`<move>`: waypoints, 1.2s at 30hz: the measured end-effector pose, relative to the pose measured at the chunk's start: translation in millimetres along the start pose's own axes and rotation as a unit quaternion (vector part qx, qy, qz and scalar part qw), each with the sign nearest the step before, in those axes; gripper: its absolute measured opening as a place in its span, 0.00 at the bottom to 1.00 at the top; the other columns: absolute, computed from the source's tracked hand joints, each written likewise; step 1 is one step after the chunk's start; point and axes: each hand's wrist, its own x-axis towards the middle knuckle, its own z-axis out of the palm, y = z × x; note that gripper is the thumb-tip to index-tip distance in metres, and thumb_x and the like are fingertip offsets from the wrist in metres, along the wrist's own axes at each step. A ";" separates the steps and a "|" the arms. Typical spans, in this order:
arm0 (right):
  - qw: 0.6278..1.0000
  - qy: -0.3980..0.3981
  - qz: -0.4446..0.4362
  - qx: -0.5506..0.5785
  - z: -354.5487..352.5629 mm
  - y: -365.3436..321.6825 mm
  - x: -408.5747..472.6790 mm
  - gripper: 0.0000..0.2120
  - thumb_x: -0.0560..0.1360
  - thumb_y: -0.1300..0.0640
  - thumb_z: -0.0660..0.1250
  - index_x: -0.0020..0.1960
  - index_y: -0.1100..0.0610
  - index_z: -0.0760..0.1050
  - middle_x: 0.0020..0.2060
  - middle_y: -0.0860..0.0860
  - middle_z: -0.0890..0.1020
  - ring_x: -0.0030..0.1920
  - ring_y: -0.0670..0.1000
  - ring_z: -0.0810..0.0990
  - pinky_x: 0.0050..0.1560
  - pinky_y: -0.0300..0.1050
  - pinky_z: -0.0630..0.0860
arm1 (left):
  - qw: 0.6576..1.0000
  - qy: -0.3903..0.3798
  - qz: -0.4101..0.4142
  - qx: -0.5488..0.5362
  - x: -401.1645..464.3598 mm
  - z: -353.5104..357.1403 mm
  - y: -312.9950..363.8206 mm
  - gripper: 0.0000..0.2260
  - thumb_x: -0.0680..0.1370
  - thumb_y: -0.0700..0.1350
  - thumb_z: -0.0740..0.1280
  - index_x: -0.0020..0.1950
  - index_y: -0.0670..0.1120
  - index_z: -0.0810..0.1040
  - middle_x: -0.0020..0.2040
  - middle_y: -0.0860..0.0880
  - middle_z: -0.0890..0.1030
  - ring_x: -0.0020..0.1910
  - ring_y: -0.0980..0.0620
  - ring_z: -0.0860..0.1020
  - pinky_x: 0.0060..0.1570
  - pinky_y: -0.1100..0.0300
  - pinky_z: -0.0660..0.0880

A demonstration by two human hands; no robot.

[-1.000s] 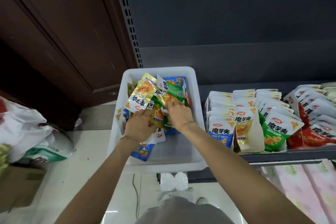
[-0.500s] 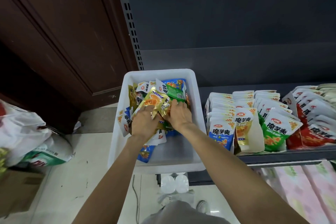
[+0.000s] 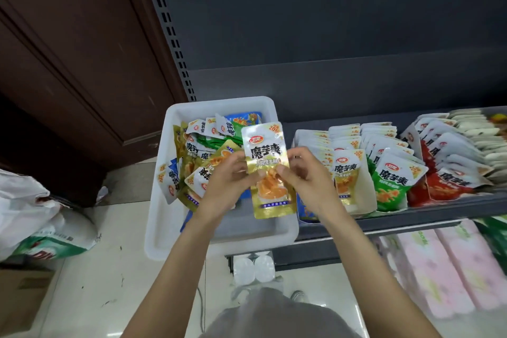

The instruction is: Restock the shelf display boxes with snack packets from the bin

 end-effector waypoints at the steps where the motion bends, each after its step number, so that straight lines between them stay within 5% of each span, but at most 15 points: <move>1: 1.000 0.016 -0.013 0.023 -13.5 -2.2 -5.4 0.09 0.75 0.57 0.69 0.52 0.50 0.71 0.42 0.47 0.83 0.42 0.43 0.81 0.45 0.43 0.76 | 0.999 -0.007 0.038 0.037 -1.9 8.0 6.2 0.11 0.73 0.39 0.71 0.54 0.44 0.77 0.48 0.49 0.83 0.47 0.51 0.82 0.44 0.61 0.79; 5: 0.993 0.078 -0.074 0.055 -80.5 -22.8 -29.9 0.18 0.73 0.58 0.70 0.58 0.44 0.71 0.44 0.53 0.83 0.43 0.50 0.82 0.44 0.44 0.78 | 0.976 -0.080 0.141 0.148 -1.9 52.5 25.6 0.09 0.72 0.38 0.73 0.50 0.46 0.80 0.43 0.49 0.82 0.37 0.56 0.79 0.39 0.67 0.75; 10: 0.978 0.122 -0.127 -0.114 -158.8 -27.7 -56.7 0.04 0.72 0.52 0.70 0.46 0.45 0.76 0.39 0.46 0.84 0.39 0.41 0.82 0.39 0.37 0.75 | 0.951 -0.100 0.232 0.178 4.9 120.8 40.5 0.08 0.73 0.41 0.72 0.51 0.44 0.82 0.44 0.53 0.82 0.42 0.58 0.80 0.44 0.69 0.75; 15: 0.934 0.189 -0.203 -0.226 -184.4 -8.5 -50.4 0.03 0.76 0.57 0.68 0.50 0.52 0.77 0.41 0.44 0.82 0.43 0.44 0.83 0.42 0.47 0.80 | 0.917 -0.064 0.306 0.249 26.5 159.9 38.9 0.08 0.75 0.48 0.67 0.50 0.46 0.81 0.44 0.54 0.83 0.42 0.56 0.80 0.44 0.56 0.77; 21: 0.914 0.127 -0.215 -0.321 -171.6 30.5 -19.2 0.04 0.76 0.58 0.68 0.51 0.56 0.77 0.38 0.46 0.82 0.35 0.43 0.79 0.37 0.43 0.78 | 0.863 -0.052 0.289 0.411 49.9 158.6 13.9 0.12 0.77 0.48 0.67 0.59 0.48 0.79 0.48 0.49 0.82 0.45 0.49 0.78 0.44 0.57 0.72; 25: 0.918 0.071 -0.182 -0.347 -163.7 47.3 -1.0 0.07 0.76 0.57 0.68 0.53 0.55 0.76 0.38 0.48 0.83 0.36 0.46 0.80 0.38 0.42 0.77 | 0.826 -0.016 0.296 0.480 58.3 151.0 1.8 0.14 0.75 0.48 0.69 0.59 0.47 0.80 0.50 0.49 0.83 0.53 0.49 0.77 0.55 0.56 0.65; 28: 0.913 0.047 -0.154 -0.375 -157.6 60.2 12.3 0.06 0.75 0.58 0.69 0.52 0.56 0.77 0.41 0.51 0.83 0.40 0.49 0.81 0.38 0.40 0.73 | 0.809 0.010 0.303 0.503 63.6 149.0 -4.3 0.10 0.74 0.48 0.70 0.54 0.48 0.82 0.49 0.50 0.84 0.53 0.48 0.77 0.55 0.53 0.66; 36: 0.827 0.149 -0.167 -0.515 -145.0 85.2 31.1 0.12 0.67 0.57 0.76 0.49 0.59 0.81 0.44 0.55 0.80 0.47 0.57 0.77 0.44 0.50 0.76 | 0.801 0.057 0.312 0.508 71.8 150.7 -13.2 0.06 0.75 0.47 0.69 0.51 0.51 0.82 0.50 0.53 0.81 0.53 0.49 0.75 0.52 0.54 0.68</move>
